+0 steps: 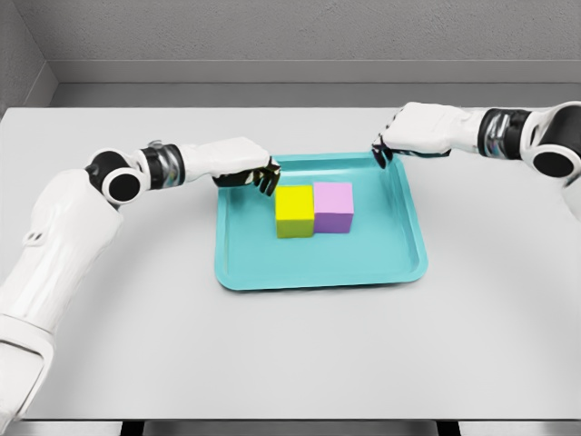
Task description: Push two cubes
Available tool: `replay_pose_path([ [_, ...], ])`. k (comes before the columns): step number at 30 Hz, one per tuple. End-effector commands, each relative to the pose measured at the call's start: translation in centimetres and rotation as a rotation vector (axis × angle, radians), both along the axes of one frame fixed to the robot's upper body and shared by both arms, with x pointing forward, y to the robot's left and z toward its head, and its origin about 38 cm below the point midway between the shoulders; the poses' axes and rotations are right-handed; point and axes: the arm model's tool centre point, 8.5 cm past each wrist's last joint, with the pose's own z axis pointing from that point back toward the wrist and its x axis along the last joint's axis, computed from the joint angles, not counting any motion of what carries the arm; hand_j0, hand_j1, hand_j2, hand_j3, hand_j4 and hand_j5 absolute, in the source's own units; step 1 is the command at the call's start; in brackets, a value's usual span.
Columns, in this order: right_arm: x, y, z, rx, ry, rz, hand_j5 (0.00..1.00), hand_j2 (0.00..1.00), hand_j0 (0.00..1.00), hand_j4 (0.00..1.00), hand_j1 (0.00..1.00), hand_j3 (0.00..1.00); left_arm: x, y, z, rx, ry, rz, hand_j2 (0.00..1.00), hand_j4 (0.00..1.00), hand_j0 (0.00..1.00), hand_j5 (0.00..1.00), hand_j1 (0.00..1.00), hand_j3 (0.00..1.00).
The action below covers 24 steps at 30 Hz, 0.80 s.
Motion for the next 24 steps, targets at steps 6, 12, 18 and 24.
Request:
replay_pose_path([
  [6, 0.6, -3.3, 2.2, 0.066, -0.039, -0.087, 1.0, 1.0, 1.0, 1.0, 1.0, 1.0, 0.4, 0.1, 1.0, -0.008, -0.017, 0.005, 0.27, 0.27, 0.27, 0.27, 0.27, 0.27],
  [12, 0.6, -4.4, 1.7, 0.082, -0.022, -0.117, 1.0, 1.0, 1.0, 1.0, 1.0, 1.0, 1.6, 12.5, 7.1, -0.155, -0.061, 0.198, 0.8, 0.8, 0.8, 0.8, 0.8, 0.8],
  [18, 0.6, -4.5, 1.5, 0.08, -0.017, -0.118, 1.0, 1.0, 1.0, 1.0, 1.0, 1.0, 1.2, 13.9, 5.6, -0.176, -0.021, 0.234, 1.0, 1.0, 1.0, 1.0, 1.0, 1.0],
  [24, 0.6, -4.4, 1.4, 0.08, -0.015, -0.117, 1.0, 1.0, 1.0, 1.0, 1.0, 1.0, 1.3, 14.7, 4.7, -0.177, 0.005, 0.262, 1.0, 1.0, 1.0, 1.0, 1.0, 1.0],
])
